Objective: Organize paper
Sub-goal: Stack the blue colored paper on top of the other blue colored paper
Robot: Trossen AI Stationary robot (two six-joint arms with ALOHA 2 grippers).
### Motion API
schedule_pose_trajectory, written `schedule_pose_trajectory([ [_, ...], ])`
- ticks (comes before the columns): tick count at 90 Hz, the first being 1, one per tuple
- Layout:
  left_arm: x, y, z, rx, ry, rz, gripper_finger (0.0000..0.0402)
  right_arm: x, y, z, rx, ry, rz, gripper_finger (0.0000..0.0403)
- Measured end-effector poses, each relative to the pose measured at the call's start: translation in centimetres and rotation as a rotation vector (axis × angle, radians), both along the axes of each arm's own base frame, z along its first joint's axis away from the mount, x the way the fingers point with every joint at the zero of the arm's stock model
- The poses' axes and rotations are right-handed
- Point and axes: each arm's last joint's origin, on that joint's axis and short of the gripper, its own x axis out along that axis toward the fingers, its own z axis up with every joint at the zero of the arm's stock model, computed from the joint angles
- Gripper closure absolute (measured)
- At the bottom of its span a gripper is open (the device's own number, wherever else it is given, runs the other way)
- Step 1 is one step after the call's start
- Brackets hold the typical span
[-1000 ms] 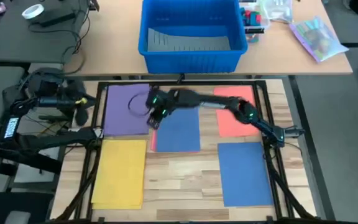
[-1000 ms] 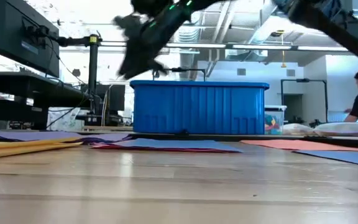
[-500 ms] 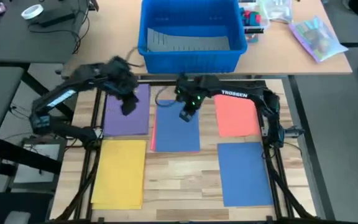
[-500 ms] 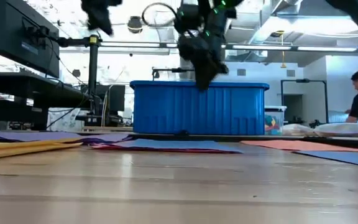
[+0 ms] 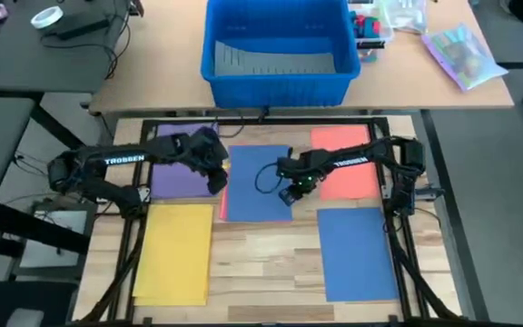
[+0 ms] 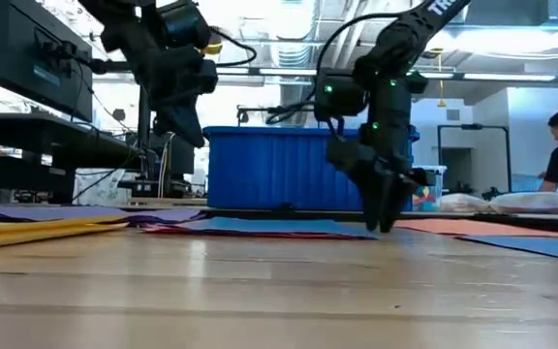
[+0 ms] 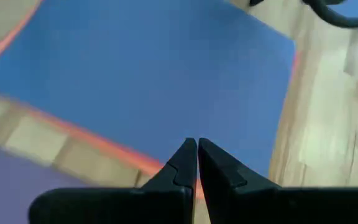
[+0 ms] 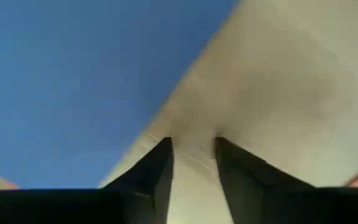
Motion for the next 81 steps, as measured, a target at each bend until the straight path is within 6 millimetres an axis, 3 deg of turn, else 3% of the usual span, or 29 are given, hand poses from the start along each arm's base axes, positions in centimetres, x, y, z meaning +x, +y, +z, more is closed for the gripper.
schedule_pose_trajectory([
  [10, 1.0, -0.4, -1.7, -0.030, 0.022, -0.004, 0.0402, 0.7, -0.4, 0.8, -0.037, -0.106, -0.030, 0.0222],
  [30, 3.3, -0.2, -4.5, -0.019, 0.105, -0.111, 0.0402, 0.1, -2.0, 2.2, -0.095, -0.134, -0.190, 0.0154],
  [37, 4.1, 0.1, -5.0, -0.003, 0.108, -0.134, 0.0402, 0.1, -2.3, 2.2, -0.088, -0.146, -0.241, 0.0148],
  [60, 5.3, 0.5, -7.8, 0.023, 0.158, -0.192, 0.0402, -1.1, -1.9, -1.0, -0.009, -0.278, -0.487, 0.0148],
  [81, 6.1, -0.2, -10.3, 0.025, 0.215, -0.262, 0.0402, -0.5, -0.5, -1.4, -0.011, -0.349, -0.470, 0.0148],
])
